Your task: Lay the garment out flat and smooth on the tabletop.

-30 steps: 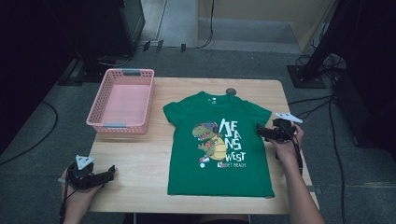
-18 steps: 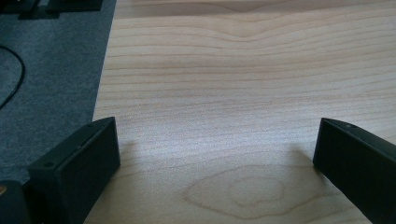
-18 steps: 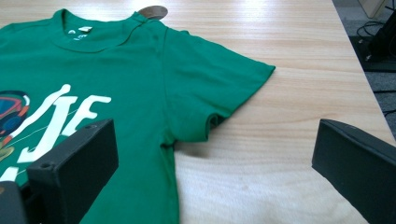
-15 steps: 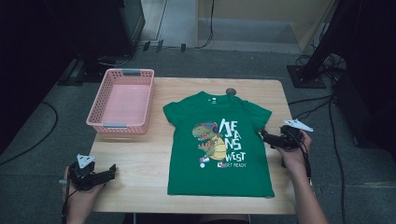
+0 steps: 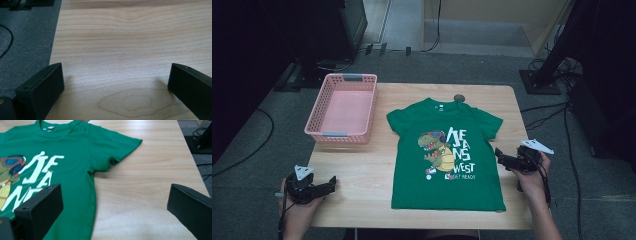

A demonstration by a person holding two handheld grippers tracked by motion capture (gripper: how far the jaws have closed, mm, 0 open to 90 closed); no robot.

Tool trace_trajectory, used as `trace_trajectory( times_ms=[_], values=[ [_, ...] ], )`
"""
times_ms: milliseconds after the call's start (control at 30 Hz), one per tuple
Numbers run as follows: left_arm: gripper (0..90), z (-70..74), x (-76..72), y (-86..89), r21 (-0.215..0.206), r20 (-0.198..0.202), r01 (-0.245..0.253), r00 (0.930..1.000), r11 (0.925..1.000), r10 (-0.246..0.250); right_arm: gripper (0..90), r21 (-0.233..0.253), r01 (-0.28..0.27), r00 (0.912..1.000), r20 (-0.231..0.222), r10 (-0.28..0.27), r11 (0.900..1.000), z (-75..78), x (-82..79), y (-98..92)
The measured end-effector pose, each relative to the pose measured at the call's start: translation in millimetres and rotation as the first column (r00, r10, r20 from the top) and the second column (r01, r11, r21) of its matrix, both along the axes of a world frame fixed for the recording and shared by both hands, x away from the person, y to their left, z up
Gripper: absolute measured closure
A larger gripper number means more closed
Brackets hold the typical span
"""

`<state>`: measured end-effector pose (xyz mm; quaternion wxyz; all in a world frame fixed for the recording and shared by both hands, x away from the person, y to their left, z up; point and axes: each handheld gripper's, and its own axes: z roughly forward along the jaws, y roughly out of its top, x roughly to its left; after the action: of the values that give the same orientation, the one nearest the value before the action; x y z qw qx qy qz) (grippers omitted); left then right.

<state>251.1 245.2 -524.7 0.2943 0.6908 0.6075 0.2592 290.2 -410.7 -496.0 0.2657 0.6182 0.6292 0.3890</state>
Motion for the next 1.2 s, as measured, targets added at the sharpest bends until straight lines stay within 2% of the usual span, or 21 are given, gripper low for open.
trace_trajectory(
  times_ms=[767, 1033, 1200],
  values=[
    [0.9, 0.0, 0.0, -0.1, 0.000, 0.000, 0.001, 1.0000, 1.0000, -0.001, 0.4, -0.020, -0.005, 0.9999, -0.017, 0.004, 1.000, -6.5, -55.4, -13.3],
    [0.8, 0.0, 0.0, -0.1, 0.000, 0.000, 0.001, 1.0000, 1.0000, -0.001, 0.3, -0.010, 0.016, 0.9993, -0.033, -0.016, 1.000, -14.2, -75.5, -22.7],
    [0.8, 0.0, 0.0, -0.2, 0.000, 0.000, 0.001, 1.0000, 1.0000, -0.001, 0.4, -0.010, 0.028, 0.9992, -0.027, -0.028, 1.000, -14.7, -88.1, -28.4]
  ],
)
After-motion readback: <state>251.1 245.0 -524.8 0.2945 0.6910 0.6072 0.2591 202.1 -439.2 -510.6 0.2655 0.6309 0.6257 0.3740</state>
